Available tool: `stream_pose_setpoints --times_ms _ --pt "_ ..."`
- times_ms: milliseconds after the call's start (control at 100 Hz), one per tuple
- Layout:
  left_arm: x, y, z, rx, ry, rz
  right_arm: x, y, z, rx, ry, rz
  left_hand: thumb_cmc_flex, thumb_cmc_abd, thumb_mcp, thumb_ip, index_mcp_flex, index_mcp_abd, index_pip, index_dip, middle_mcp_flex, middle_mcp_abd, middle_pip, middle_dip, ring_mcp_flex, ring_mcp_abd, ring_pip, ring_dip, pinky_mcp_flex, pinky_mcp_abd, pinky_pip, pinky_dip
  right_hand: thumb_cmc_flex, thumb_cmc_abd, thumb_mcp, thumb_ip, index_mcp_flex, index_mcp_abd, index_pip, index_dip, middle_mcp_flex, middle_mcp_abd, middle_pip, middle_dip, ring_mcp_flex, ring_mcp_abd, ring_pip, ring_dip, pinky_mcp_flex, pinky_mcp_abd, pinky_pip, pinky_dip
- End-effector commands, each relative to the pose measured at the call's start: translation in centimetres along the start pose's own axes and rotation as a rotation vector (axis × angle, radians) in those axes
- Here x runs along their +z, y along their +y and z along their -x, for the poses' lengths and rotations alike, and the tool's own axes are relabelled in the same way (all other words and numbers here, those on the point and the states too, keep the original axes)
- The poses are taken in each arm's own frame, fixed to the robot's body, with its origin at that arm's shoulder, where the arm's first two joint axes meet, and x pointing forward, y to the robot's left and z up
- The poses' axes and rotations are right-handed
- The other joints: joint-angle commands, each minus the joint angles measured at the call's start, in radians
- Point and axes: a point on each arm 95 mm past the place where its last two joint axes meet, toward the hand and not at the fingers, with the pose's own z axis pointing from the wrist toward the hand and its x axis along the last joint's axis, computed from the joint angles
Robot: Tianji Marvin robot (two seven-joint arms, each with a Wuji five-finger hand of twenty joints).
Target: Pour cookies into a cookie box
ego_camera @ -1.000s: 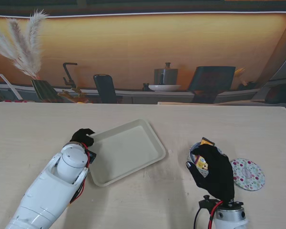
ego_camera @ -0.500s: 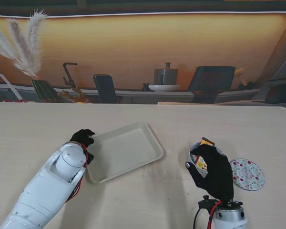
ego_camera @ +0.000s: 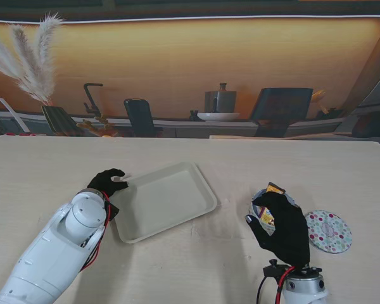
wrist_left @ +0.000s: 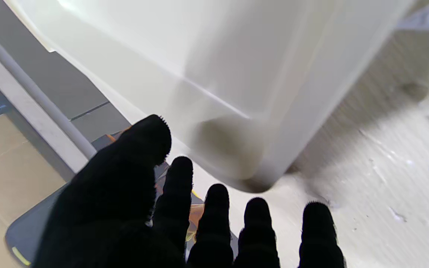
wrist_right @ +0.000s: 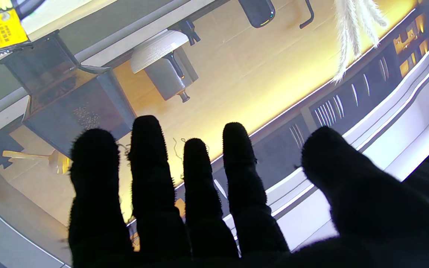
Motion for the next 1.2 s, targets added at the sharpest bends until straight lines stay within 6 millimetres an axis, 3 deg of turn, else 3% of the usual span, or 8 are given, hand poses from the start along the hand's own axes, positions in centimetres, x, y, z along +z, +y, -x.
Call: stream_pose_setpoints --times_ms 0,100,170,440,580,690,830,1190 --pt "-0.7 0.0 0.2 0.012 0.028 0.001 0.0 -0.1 -0.3 0.002 0.002 -0.013 -0.006 0.035 -0.029 -0.036 -0.035 -0.014 -0.024 0.003 -0.047 -0.02 -0.026 -0.012 -0.039 -0.04 -0.041 -0.02 -0.024 -0.034 -0.113 0.079 -0.021 0.024 -0.012 0.029 0.027 0.003 -0.014 -0.006 0.016 0.0 -0.002 0.001 -0.017 0.029 0.002 -0.008 -0.016 -0.004 -0.017 -0.006" --pt "-1.8 -1.0 -0.2 0.015 0.062 0.019 0.0 0.0 -0.2 0.0 0.003 -0.014 0.007 0.059 -0.082 -0.037 -0.054 -0.013 -0.043 0.001 -0.065 -0.022 -0.049 -0.016 -0.066 -0.054 -0.087 -0.027 -0.032 -0.06 -0.289 0.122 -0.022 0.023 -0.013 0.029 0.028 0.004 -0.016 -0.006 0.017 -0.001 -0.004 0.001 -0.017 0.029 0.001 -0.009 -0.016 -0.004 -0.017 -0.006" --pt "-2.7 -1.5 -0.4 0.018 0.09 0.037 0.1 0.0 -0.2 -0.001 0.006 -0.014 0.018 0.077 -0.128 -0.038 -0.07 -0.015 -0.055 0.001 -0.089 -0.047 -0.061 -0.015 -0.083 -0.073 -0.135 -0.047 -0.007 -0.087 -0.378 0.026 -0.023 0.023 -0.014 0.028 0.029 0.004 -0.017 -0.006 0.017 -0.001 -0.004 0.0 -0.018 0.028 0.0 -0.009 -0.017 -0.003 -0.018 -0.006" --pt "-7.0 -2.8 -1.2 0.099 0.293 0.039 0.2 1.0 0.5 -0.04 0.025 -0.04 0.005 0.091 -0.162 -0.044 -0.079 -0.016 -0.063 0.004 -0.087 -0.032 -0.078 -0.016 -0.071 -0.06 -0.131 -0.032 -0.005 -0.076 -0.383 -0.003 -0.033 0.021 -0.022 0.026 0.017 -0.004 -0.028 -0.009 0.018 -0.004 -0.011 -0.002 -0.025 0.026 -0.011 -0.014 -0.026 0.005 -0.023 -0.005" --pt "-9.6 -2.7 -1.2 0.133 0.397 0.049 0.3 2.9 0.8 -0.087 0.055 -0.048 0.0 0.096 -0.177 -0.047 -0.072 -0.017 -0.065 0.005 -0.072 -0.027 -0.078 -0.013 -0.049 -0.044 -0.118 -0.022 -0.006 -0.065 -0.369 0.002 -0.04 0.014 -0.029 0.025 0.016 -0.006 -0.05 -0.021 0.019 -0.011 -0.027 -0.009 -0.034 0.019 -0.05 -0.031 -0.039 0.012 -0.043 -0.008" --pt "-11.4 -2.3 -0.9 0.168 0.473 0.055 0.6 4.9 1.1 -0.141 0.083 -0.065 0.001 0.105 -0.206 -0.046 -0.06 -0.014 -0.072 0.009 -0.046 -0.017 -0.078 -0.009 -0.013 -0.021 -0.097 -0.002 -0.029 -0.043 -0.299 0.087 -0.051 0.012 -0.038 0.023 0.008 -0.01 -0.081 -0.039 0.019 -0.018 -0.05 -0.018 -0.055 0.005 -0.1 -0.052 -0.059 0.015 -0.079 -0.02" --pt "-13.6 -1.5 -0.2 0.189 0.544 0.073 0.8 7.3 1.8 -0.215 0.103 -0.09 -0.005 0.111 -0.218 -0.048 -0.049 -0.01 -0.074 0.009 -0.024 -0.006 -0.073 -0.007 0.018 0.0 -0.079 0.007 -0.013 -0.021 -0.289 0.107 -0.063 0.01 -0.055 0.021 -0.017 -0.019 -0.114 -0.065 0.004 -0.028 -0.085 -0.031 -0.097 -0.017 -0.168 -0.078 -0.099 0.012 -0.137 -0.043" --pt "-17.7 0.7 1.8 0.244 0.6 0.162 -0.1 11.8 6.6 -0.441 -0.003 -0.225 -0.009 0.14 -0.282 -0.055 -0.058 -0.008 -0.1 0.008 -0.015 -0.002 -0.084 -0.01 0.034 0.018 -0.057 0.018 -0.016 -0.015 -0.337 0.077 -0.091 -0.018 -0.124 0.018 -0.205 -0.036 -0.181 -0.142 -0.187 -0.074 -0.153 -0.055 -0.293 -0.097 -0.34 -0.146 -0.288 -0.027 -0.343 -0.13"
